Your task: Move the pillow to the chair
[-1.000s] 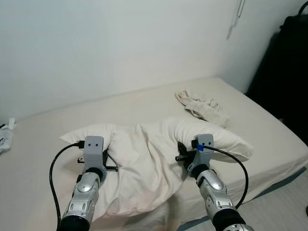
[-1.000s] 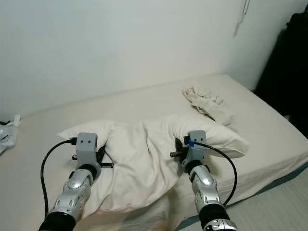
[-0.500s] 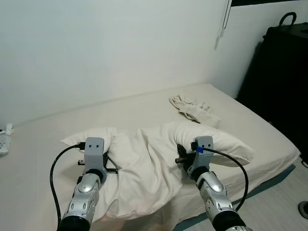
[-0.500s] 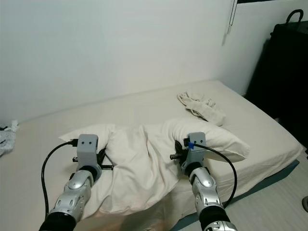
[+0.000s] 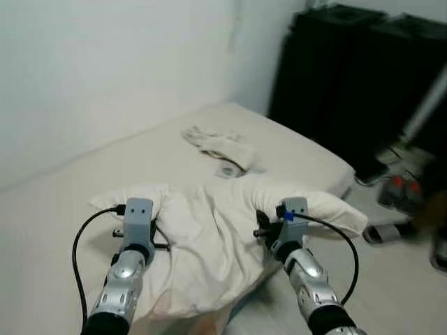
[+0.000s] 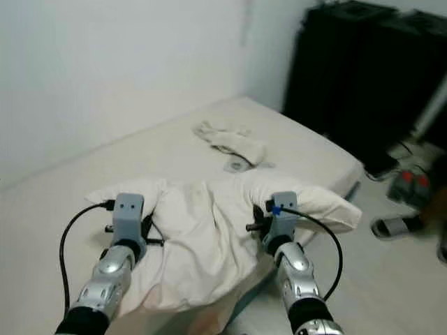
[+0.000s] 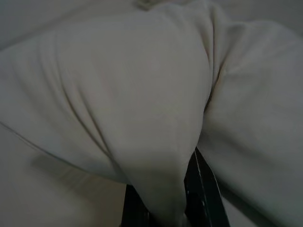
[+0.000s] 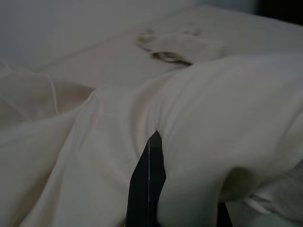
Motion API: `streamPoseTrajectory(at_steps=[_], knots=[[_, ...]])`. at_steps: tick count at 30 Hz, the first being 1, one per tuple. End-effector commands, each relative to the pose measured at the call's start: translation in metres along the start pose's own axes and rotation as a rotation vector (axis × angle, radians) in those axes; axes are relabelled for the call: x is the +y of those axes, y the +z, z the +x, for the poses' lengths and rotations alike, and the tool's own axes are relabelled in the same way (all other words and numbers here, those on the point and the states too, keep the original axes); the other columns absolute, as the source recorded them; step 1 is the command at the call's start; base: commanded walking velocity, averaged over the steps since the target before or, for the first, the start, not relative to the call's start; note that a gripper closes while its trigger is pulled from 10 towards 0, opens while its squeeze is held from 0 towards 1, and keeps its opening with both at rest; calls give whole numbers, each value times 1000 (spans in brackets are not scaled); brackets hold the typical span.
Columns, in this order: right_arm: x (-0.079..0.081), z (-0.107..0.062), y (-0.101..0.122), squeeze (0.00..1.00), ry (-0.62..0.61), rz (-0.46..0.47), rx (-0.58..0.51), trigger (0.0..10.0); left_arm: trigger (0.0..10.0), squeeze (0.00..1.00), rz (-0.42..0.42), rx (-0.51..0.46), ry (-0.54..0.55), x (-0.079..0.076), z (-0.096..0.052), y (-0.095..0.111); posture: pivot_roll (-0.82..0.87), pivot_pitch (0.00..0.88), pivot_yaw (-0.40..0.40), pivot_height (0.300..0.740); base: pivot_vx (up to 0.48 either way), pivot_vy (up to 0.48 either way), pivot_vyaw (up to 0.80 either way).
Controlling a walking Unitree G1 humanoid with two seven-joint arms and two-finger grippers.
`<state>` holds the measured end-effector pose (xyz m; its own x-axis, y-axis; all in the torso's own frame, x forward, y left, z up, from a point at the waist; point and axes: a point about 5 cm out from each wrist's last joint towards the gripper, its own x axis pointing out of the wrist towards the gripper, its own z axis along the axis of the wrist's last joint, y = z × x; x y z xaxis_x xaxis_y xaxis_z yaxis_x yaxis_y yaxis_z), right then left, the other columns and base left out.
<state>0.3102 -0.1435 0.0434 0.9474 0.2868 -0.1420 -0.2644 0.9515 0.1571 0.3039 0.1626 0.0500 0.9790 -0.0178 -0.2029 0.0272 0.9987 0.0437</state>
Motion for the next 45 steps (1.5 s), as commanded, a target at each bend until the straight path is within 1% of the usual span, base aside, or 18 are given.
streamPoseTrajectory(at_steps=[1,23,39,45], knots=[[10,7,12,0,50,-22,-48,10000,10000,0,21,-38,-6,-2,1,6,-48,41,7,740,0,0,-800],[12,9,13,0,65,-27,-38,10000,10000,0,16,-33,25,5,-3,3,-42,50,-7,740,0,0,-800],[12,9,12,0,70,-32,-30,10000,10000,0,18,-21,24,4,-3,1,-42,48,-8,740,0,0,-800],[12,9,12,0,71,-32,-26,10000,10000,0,21,-7,18,3,-4,-3,-41,47,-7,740,0,0,-800]])
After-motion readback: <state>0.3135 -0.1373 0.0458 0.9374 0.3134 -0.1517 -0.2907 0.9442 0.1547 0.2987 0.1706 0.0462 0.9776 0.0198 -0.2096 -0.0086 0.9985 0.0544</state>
